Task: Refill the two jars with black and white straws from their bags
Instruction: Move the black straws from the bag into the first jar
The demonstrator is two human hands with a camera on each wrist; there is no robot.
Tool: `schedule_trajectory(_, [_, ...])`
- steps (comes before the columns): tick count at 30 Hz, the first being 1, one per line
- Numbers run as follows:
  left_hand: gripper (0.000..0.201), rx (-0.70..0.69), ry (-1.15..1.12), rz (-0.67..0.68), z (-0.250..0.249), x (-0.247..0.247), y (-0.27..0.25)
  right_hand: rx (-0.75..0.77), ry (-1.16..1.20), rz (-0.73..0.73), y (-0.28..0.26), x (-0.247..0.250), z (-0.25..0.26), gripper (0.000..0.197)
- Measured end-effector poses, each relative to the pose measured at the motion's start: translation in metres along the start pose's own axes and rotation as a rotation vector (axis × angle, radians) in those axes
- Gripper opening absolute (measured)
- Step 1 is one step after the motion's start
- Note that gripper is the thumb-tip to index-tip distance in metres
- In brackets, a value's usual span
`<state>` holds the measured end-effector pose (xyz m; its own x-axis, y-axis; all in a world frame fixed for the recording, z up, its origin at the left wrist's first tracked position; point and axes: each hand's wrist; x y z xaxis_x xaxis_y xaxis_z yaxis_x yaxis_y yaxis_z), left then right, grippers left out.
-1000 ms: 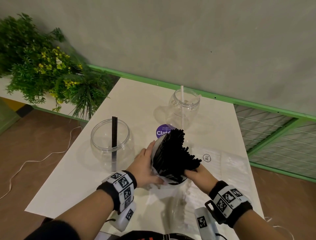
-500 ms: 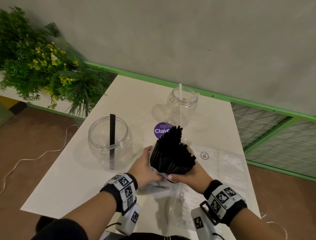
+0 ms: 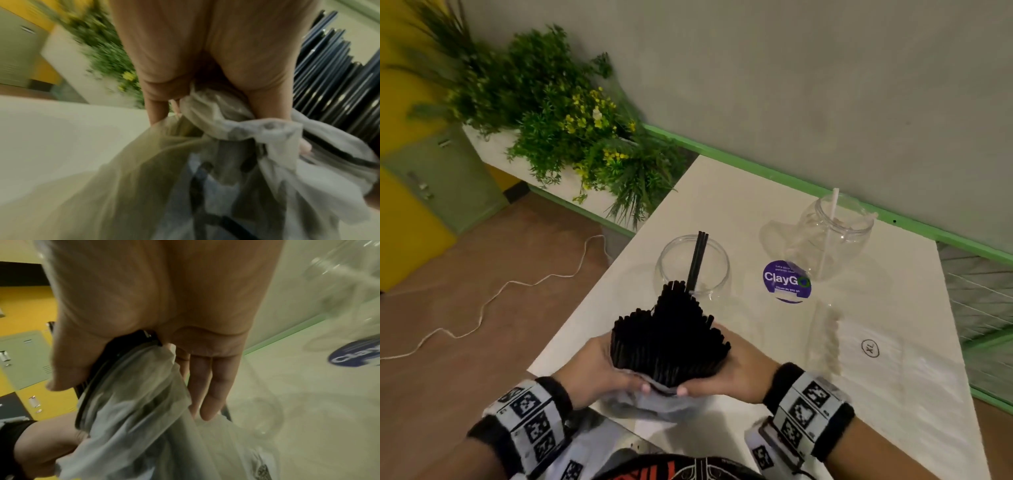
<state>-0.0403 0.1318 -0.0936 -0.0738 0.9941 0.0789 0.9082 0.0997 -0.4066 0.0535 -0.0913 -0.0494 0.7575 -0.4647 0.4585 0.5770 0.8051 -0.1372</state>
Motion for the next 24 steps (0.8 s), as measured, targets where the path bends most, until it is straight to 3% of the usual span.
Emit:
schedule_trajectory(6, [0.098,-0.025,-0.083,-0.126,-0.007,0.067,0.009,-0.003,-0.100,-0.092,0.052,-0.030,0.023,0.066])
schedule_trajectory(8, [0.085,-0.005,-0.086,-0.099,-0.013,0.079,0.017,-0.019,-0.130,-0.105,0.060,-0.036,0.025,0.065])
schedule_trajectory(10, [0.055,0.025,-0.090,-0.076,-0.016,0.084,0.027,-0.054,-0.163,-0.124,0.063,-0.041,0.024,0.063])
schedule_trajectory(12, [0.039,0.030,-0.057,-0.081,-0.017,0.085,0.037,-0.113,-0.208,-0.187,0.063,-0.048,0.019,0.063])
schedule_trajectory(17, [0.034,0.005,0.005,-0.086,-0.014,0.085,0.055,-0.201,-0.384,-0.333,0.063,-0.056,0.020,0.073])
schedule_trajectory(21, [0.031,-0.007,0.020,-0.053,-0.013,0.089,0.060,-0.146,-0.618,-0.488,0.061,-0.056,0.027,0.081])
schedule_trajectory(24, [0.058,-0.016,0.022,0.073,-0.011,0.095,0.061,-0.089,-0.600,-0.603,0.063,-0.060,0.025,0.072])
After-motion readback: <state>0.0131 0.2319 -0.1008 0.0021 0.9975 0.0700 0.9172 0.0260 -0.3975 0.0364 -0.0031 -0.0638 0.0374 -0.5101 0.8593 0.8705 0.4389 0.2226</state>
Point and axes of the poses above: each hand's wrist, its own y-axis towards the middle knuckle, its own x-axis out of the back of the hand, z = x × y, and after that the axes turned 9 degrees about -y, right-handed
